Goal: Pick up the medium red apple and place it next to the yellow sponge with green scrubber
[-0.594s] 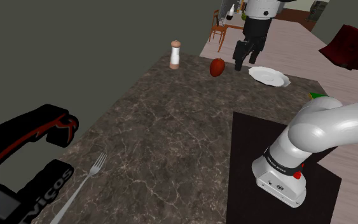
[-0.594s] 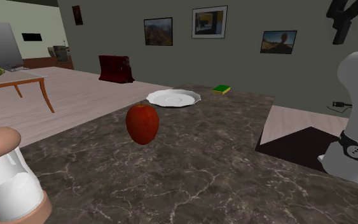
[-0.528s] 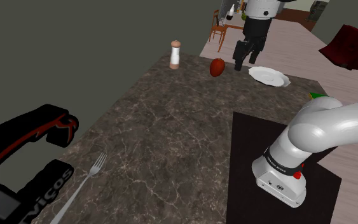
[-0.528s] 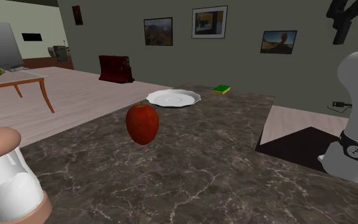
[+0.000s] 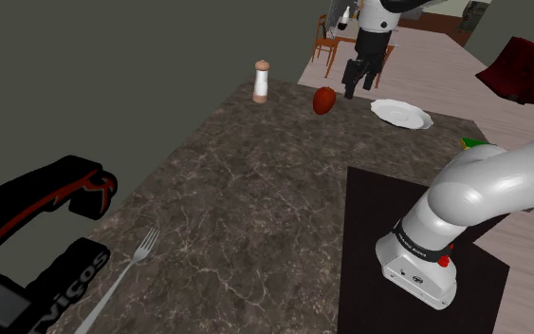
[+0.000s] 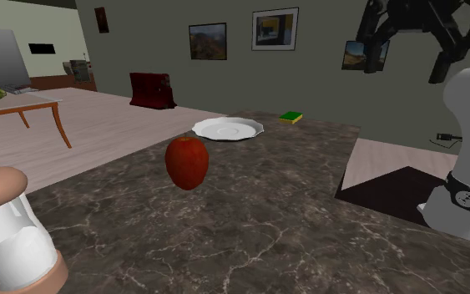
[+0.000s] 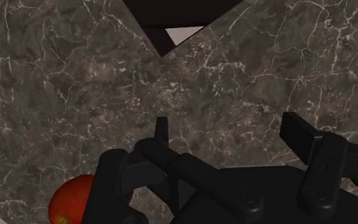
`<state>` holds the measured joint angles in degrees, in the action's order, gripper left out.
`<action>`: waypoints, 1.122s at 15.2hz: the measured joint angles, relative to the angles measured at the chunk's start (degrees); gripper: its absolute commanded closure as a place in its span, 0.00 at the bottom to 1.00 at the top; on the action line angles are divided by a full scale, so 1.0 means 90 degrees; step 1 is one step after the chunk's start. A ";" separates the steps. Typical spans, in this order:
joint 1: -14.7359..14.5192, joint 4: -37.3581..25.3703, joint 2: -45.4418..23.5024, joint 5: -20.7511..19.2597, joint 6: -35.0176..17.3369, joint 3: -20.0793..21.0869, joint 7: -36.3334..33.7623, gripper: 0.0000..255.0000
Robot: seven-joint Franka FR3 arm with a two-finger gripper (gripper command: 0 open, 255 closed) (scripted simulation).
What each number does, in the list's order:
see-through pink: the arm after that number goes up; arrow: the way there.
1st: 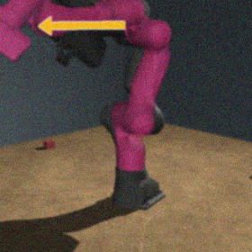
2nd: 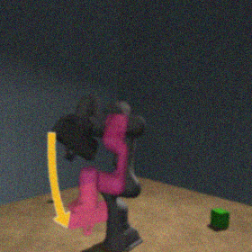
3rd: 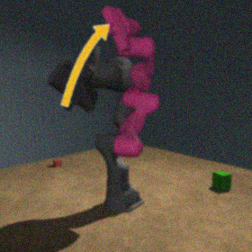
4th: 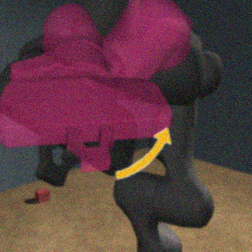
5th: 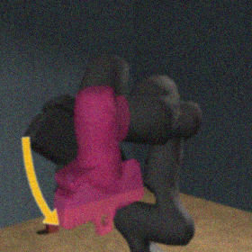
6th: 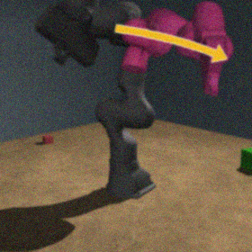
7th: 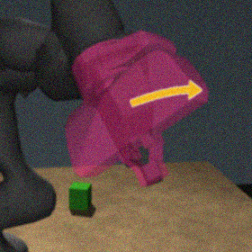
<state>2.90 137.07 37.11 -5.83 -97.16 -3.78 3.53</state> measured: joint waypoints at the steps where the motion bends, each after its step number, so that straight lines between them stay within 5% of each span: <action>1: 0.0032 -0.0103 -0.0165 -0.0058 -0.0087 -0.0108 0.0138 0.00; 9: 0.0205 -0.0927 -0.1758 -0.0245 -0.1043 -0.0891 0.1170 0.00; 17: 0.0352 -0.2351 -0.3615 0.0125 -0.1616 -0.1516 0.2311 0.00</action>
<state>6.06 115.91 4.57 -4.70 -111.70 -17.43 24.33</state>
